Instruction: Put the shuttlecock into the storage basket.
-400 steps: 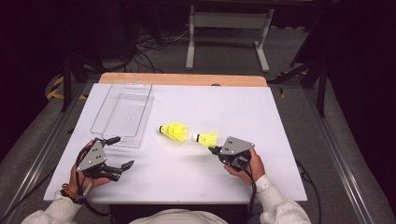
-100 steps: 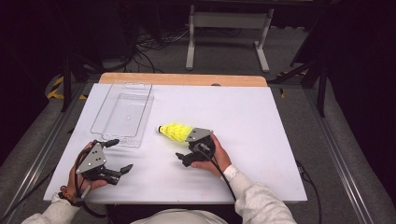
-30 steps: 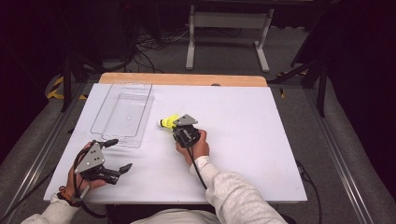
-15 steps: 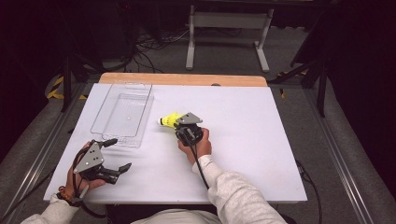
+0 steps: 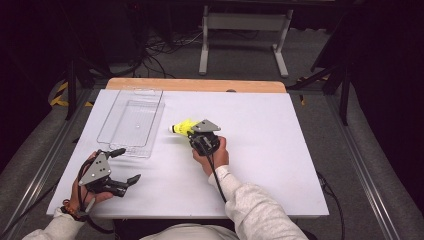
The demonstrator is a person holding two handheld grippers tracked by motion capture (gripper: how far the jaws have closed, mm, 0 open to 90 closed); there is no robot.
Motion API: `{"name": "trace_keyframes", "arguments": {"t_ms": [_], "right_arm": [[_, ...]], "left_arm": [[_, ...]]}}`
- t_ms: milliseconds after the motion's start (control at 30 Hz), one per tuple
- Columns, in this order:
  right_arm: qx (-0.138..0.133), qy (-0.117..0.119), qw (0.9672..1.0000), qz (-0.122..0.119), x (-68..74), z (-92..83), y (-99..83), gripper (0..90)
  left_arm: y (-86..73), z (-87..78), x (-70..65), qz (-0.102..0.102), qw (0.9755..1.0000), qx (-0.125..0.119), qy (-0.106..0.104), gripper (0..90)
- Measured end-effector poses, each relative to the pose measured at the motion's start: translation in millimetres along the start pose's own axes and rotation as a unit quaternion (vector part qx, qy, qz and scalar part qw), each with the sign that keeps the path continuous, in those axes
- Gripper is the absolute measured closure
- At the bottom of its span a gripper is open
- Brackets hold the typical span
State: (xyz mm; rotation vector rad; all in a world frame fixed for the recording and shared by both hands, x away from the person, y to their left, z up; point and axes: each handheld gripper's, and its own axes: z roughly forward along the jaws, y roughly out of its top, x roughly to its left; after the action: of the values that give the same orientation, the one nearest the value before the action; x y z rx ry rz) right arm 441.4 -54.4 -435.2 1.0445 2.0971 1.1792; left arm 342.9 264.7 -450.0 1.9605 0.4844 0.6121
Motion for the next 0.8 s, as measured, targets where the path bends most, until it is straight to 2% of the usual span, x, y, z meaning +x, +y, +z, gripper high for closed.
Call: {"name": "trace_keyframes", "arguments": {"t_ms": [233,800], "right_arm": [[-0.011,0.001,0.9999,0.007,-4.5,-6.5,3.1,84.5],[-0.030,0.012,0.9995,0.008,-7.1,-17.9,12.5,84.6]], "left_arm": [[0.6,-1.3,0.1,-0.001,1.0000,-0.003,0.003,5.0],[0.7,-2.2,0.8,-0.004,1.0000,-0.004,0.005,5.0]]}}
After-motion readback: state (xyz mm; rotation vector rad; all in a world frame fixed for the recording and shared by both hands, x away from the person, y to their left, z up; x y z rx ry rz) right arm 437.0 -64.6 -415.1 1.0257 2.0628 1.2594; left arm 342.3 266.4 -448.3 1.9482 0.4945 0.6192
